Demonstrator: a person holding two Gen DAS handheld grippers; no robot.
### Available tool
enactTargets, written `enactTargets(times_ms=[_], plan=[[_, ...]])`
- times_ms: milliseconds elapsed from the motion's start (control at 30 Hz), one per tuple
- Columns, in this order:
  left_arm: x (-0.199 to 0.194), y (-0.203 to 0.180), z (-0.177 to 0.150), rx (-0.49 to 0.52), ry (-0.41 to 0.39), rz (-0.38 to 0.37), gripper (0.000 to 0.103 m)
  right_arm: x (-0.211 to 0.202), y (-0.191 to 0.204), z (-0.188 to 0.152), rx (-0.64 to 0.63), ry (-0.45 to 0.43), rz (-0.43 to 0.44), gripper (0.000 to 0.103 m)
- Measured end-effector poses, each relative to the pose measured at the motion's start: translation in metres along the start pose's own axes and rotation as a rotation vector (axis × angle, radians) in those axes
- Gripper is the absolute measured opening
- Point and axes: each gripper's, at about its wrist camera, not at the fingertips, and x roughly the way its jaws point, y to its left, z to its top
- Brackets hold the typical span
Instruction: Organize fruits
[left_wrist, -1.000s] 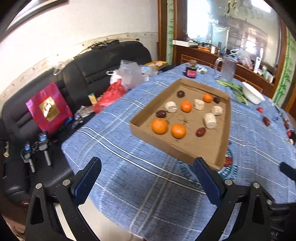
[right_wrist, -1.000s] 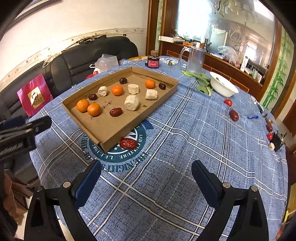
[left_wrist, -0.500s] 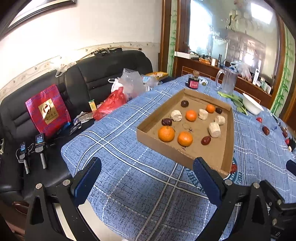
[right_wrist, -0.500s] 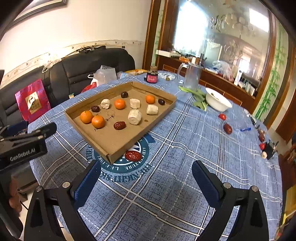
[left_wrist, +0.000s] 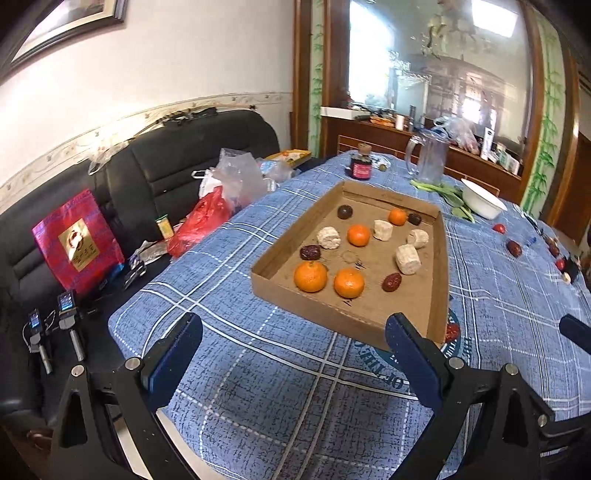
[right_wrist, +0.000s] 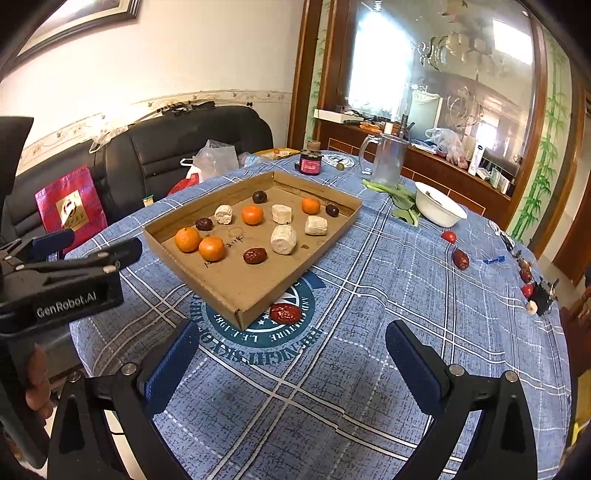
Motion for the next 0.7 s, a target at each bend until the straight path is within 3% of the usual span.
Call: enactTargets(times_ms=[433, 700], plan=[[0.004, -0.002, -0.002, 0.019, 0.008, -0.048, 0.1, 0.003, -0.015, -0.007, 0.087, 0.044, -0.044, 0.102], [0.001, -0.002, -0.004, 0.033, 0.003, -0.052, 0.099, 0.005, -0.007, -0.008, 0.073, 0.056, -0.045, 0.102]])
